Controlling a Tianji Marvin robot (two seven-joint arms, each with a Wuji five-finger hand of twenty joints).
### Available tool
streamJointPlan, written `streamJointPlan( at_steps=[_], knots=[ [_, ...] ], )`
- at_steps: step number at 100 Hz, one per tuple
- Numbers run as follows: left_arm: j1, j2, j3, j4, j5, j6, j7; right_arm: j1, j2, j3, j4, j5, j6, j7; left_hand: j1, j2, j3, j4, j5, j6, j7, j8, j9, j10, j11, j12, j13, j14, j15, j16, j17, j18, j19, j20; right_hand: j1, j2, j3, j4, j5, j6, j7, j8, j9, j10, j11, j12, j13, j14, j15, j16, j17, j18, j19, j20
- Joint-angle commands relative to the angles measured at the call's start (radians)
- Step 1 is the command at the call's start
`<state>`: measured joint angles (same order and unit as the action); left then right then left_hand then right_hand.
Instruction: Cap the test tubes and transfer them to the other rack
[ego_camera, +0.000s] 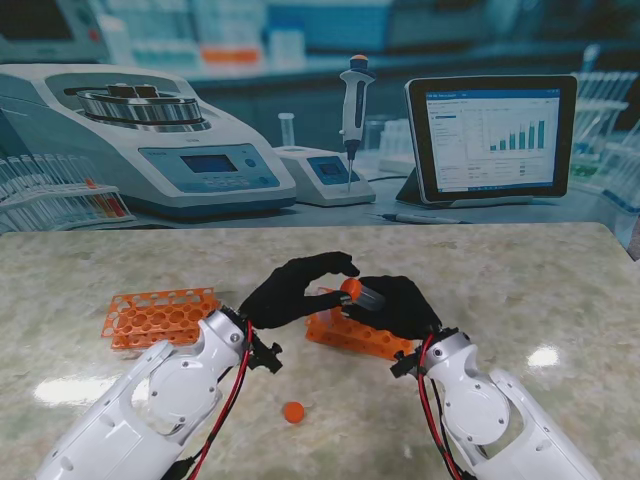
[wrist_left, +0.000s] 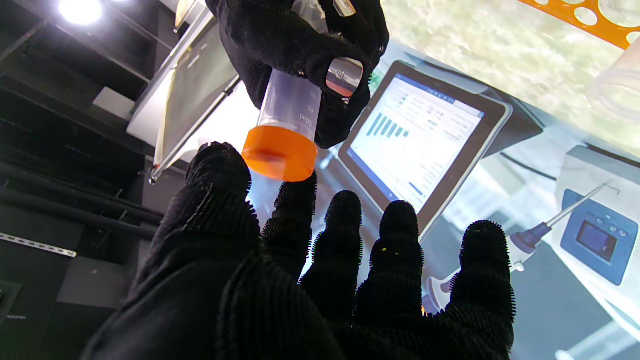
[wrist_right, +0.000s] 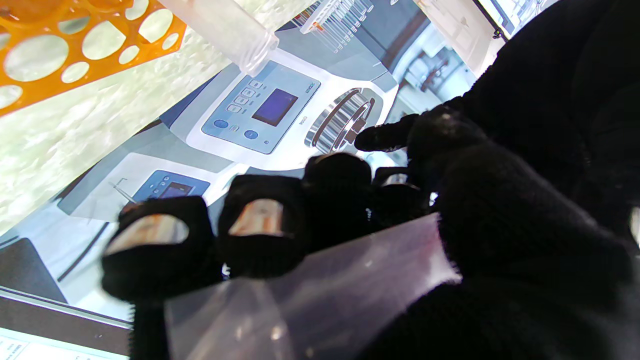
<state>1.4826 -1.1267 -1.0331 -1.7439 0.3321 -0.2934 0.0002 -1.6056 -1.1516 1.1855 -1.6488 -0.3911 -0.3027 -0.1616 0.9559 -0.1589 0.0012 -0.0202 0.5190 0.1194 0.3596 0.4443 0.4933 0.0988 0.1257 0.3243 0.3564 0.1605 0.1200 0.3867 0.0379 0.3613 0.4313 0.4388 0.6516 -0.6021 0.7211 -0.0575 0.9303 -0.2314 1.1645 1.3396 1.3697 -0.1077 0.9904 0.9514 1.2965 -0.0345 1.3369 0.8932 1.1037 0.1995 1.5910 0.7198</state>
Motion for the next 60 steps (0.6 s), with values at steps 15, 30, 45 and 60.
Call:
streamJointPlan(
  at_steps=[15,30,45,60],
  knots=[
    [-0.01,-0.005,0.016,0.005,0.031,0.013,0.005,-0.007,-0.004,-0.002,-0.008,-0.001,0.005,0.001,-0.014,-0.065,0.016,0.008,-0.093,0.024,0.146,0.124,-0.044,-0.004,0.014,0.029,-0.036,-0.027,0.01,0.024,-0.005,-0.018,-0.006,0.004,0.003,0.01,-0.015,-0.02,0.005,-0.044,0.037,0.024,-0.004,-0.009,0.014,-0.007,0.021,-0.034,0.033,0.011,0.019,0.001,0.038,0.003],
    [-0.013,-0.005,0.021,0.008,0.057,0.017,0.014,-0.006,-0.004,-0.003,-0.008,0.0,0.005,0.0,-0.001,-0.099,0.052,0.011,-0.101,0.026,0.192,0.155,-0.036,-0.004,0.027,0.037,-0.021,-0.024,0.021,0.033,0.002,-0.012,0.013,0.008,0.003,0.009,-0.016,-0.02,0.005,-0.044,0.037,0.024,-0.004,-0.009,0.014,-0.008,0.021,-0.034,0.032,0.011,0.019,0.002,0.038,0.003],
    [-0.014,-0.008,0.026,0.012,0.066,0.014,0.029,-0.005,-0.004,-0.005,-0.007,-0.001,0.005,0.001,0.009,-0.075,0.103,0.007,-0.099,0.01,0.238,0.182,-0.025,-0.005,0.037,0.044,-0.01,-0.026,0.029,0.041,0.004,-0.01,0.027,0.005,0.003,0.01,-0.015,-0.02,0.005,-0.043,0.037,0.023,-0.004,-0.01,0.014,-0.008,0.021,-0.035,0.031,0.011,0.019,0.002,0.038,0.003],
    [-0.016,-0.01,0.031,0.014,0.063,0.01,0.038,-0.005,-0.004,-0.005,-0.007,-0.001,0.005,0.0,0.11,-0.056,0.078,0.003,-0.106,-0.013,0.336,0.246,-0.008,-0.004,0.045,0.049,0.003,-0.025,0.038,0.049,0.005,-0.008,0.046,-0.003,0.003,0.01,-0.016,-0.02,0.004,-0.043,0.036,0.023,-0.004,-0.01,0.014,-0.008,0.022,-0.034,0.032,0.011,0.019,0.002,0.038,0.003]
  ],
)
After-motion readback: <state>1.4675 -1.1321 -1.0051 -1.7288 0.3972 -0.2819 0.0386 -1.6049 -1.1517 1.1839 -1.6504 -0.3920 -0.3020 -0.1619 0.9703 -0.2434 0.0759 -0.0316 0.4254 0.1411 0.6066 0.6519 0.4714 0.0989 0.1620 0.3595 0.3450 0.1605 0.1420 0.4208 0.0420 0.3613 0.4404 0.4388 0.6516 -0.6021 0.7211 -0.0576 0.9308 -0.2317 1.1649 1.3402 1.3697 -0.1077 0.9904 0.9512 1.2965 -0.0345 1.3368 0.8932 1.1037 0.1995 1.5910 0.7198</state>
